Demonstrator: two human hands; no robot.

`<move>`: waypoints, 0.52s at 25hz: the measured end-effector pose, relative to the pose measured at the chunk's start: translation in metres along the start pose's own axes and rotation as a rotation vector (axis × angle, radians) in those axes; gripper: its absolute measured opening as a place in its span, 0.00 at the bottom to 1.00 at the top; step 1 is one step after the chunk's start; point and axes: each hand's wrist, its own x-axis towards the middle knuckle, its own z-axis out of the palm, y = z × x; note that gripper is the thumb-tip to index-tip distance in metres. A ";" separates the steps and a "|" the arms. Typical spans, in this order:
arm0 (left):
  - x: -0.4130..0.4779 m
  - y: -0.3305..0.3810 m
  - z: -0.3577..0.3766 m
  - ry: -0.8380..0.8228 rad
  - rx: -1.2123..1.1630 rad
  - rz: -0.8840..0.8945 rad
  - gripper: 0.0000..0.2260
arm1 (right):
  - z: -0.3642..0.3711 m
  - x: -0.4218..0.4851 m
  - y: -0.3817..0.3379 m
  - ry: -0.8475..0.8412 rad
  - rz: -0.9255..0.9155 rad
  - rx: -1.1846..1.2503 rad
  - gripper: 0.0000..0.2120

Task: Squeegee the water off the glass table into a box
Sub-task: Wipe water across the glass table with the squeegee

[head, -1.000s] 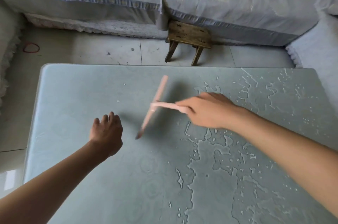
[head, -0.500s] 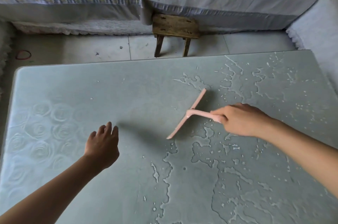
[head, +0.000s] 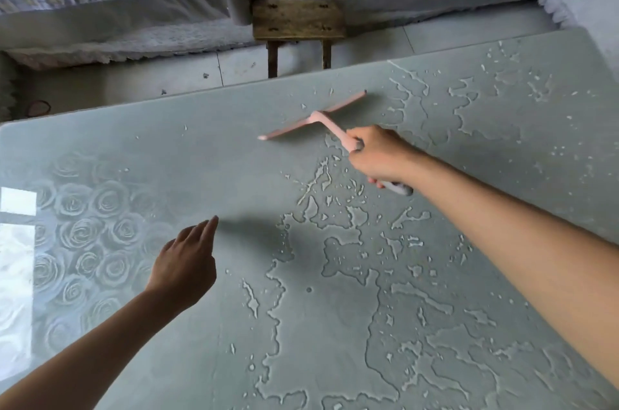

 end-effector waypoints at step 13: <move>-0.010 0.034 0.007 -0.078 -0.111 -0.173 0.34 | -0.028 -0.013 -0.014 -0.060 -0.040 0.133 0.12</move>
